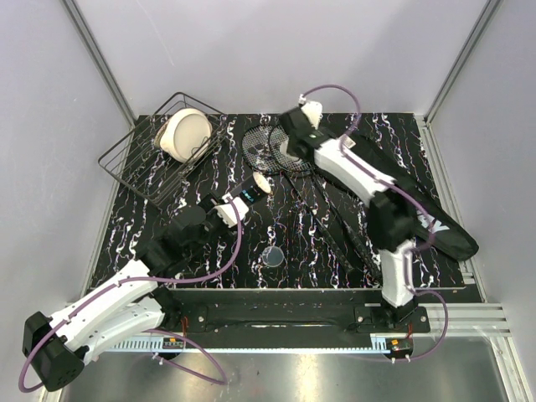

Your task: Pack up the badminton gear

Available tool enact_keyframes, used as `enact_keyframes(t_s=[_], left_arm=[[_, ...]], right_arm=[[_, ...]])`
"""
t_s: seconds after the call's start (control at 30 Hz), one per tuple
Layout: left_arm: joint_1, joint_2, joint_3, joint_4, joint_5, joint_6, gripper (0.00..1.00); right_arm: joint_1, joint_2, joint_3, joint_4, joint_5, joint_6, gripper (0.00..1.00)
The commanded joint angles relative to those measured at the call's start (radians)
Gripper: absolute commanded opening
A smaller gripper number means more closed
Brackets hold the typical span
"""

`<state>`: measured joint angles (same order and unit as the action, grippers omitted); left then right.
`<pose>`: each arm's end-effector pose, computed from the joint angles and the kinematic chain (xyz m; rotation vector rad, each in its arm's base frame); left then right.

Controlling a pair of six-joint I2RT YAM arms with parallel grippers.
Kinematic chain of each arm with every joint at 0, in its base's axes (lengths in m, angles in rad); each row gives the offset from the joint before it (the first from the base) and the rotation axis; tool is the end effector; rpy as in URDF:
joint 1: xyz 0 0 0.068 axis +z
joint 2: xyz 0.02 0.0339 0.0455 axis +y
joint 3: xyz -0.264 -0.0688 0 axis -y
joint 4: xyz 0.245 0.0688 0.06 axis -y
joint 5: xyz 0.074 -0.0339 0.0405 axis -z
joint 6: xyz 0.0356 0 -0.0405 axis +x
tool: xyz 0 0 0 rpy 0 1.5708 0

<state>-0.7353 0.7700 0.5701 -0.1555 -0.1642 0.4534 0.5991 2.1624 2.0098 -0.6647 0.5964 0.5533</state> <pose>0.1410 -0.1197 0.2695 0.9832 1.6507 -0.0311 0.4153 0.2594 0.2792 0.2175 2.2095 -0.0929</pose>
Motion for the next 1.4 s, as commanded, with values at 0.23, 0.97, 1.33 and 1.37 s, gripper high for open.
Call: enact_keyframes(t_s=[0.23,0.97,1.33,1.37], left_arm=[[-0.004,-0.038,0.024,0.105,0.087,0.044,0.0],[-0.006,-0.095,0.005,0.128,0.189,0.057,0.0],[-0.006,-0.121,-0.001,0.134,0.189,0.059,0.0],[-0.006,-0.124,-0.003,0.137,0.189,0.059,0.0]], right_arm=[[-0.19,-0.765,-0.894,0.732,-1.242,0.217,0.0],[-0.19,-1.086,-1.01,0.824,-1.323,0.405,0.0],[-0.085,-0.932,-1.08,1.085,-1.34,0.545,0.0],[-0.072,-0.922,-1.08,1.084,-1.337,0.542,0.0]])
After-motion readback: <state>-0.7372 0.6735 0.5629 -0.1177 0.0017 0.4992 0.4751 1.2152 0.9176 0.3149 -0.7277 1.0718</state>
